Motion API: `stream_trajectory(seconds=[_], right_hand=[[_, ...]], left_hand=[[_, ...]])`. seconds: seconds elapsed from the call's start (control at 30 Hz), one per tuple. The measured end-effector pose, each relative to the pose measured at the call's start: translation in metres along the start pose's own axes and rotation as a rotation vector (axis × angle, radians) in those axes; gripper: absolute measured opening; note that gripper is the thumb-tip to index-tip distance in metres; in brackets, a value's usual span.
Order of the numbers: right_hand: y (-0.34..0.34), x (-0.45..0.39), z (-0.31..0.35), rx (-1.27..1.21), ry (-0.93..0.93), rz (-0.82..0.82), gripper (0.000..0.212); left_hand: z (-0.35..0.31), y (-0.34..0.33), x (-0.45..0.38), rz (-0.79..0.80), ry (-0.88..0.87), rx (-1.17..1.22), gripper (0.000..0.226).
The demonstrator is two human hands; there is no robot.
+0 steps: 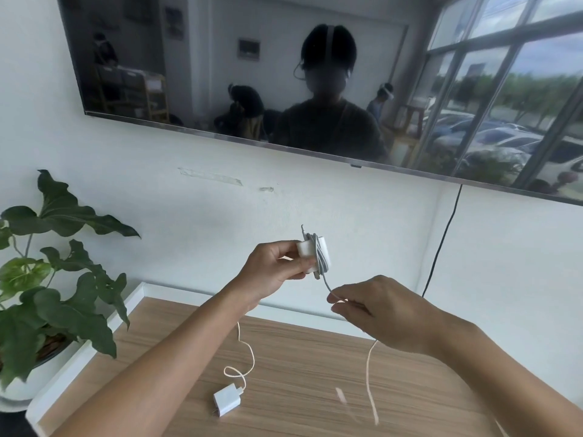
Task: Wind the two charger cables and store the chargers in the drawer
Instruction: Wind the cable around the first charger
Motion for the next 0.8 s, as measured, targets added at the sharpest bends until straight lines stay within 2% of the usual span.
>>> stream_trajectory(seconds=[0.13,0.23,0.4,0.5,0.57,0.63,0.8], right_hand=[[0.012,0.0,-0.001,0.11,0.032,-0.004,0.036],[0.024,-0.001,-0.006,0.163,-0.003,-0.048,0.028],[0.041,-0.007,-0.004,0.162,-0.004,-0.09,0.02],[0.047,-0.01,-0.008,0.127,-0.025,-0.164,0.009],[0.049,-0.013,-0.013,0.088,-0.07,-0.216,0.007],[0.05,-0.016,-0.021,0.006,-0.139,-0.245,0.014],[0.043,-0.017,-0.043,-0.36,-0.288,-0.257,0.023]], left_hand=[[-0.009,-0.007,0.002,0.015,-0.039,-0.265,0.019],[-0.011,-0.008,0.001,-0.016,-0.058,-0.421,0.017],[-0.008,-0.012,0.002,0.033,-0.042,-0.54,0.017],[-0.006,-0.017,0.004,0.096,-0.027,-0.607,0.019],[-0.006,-0.021,0.007,0.119,-0.018,-0.642,0.019],[-0.008,-0.026,0.01,0.148,-0.019,-0.678,0.018],[-0.007,-0.03,0.02,0.276,-0.038,-0.665,0.02]])
Point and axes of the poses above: each hand's wrist, its own x-axis away from the middle knuckle, its own y-axis out of the back of the hand, z = x × y, the point moved 6 cm from there along -x, towards the middle knuckle, and after that the axes turned 13 degrees about y, right-handed, at the moved point
